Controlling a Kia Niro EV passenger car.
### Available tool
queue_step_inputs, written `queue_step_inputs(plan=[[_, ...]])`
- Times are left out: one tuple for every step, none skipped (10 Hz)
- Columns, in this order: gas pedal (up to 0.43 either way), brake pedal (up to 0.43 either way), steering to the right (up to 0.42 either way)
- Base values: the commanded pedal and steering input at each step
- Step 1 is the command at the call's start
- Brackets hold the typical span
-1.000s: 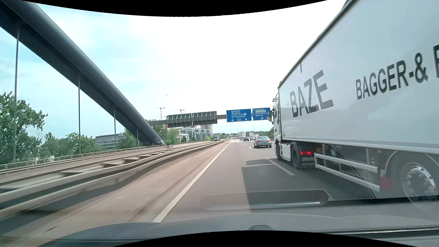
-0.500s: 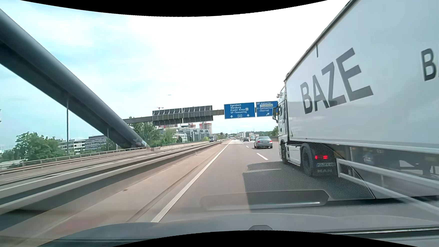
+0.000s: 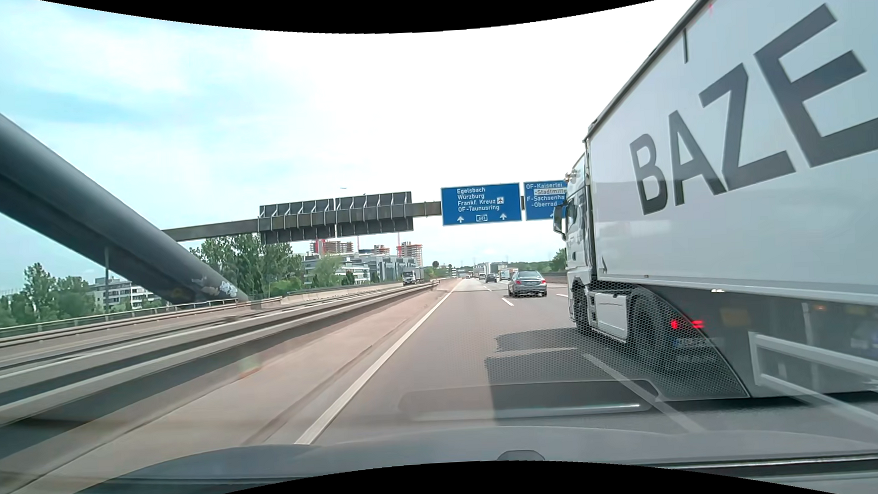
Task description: Follow the waypoints while adhering to traffic rules and regulations
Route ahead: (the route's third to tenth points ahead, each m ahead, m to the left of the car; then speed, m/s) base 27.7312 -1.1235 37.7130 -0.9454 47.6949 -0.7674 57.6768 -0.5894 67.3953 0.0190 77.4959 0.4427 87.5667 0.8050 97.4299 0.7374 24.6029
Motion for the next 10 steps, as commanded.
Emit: queue_step_inputs(plan=[[0.079,0.000,-0.005],[0.079,0.000,-0.005],[0.079,0.000,-0.004],[0.079,0.000,-0.005],[0.079,0.000,-0.004],[0.079,0.000,-0.004],[0.079,0.000,-0.005],[0.079,0.000,-0.004],[0.079,0.000,-0.004],[0.079,0.000,-0.004]])
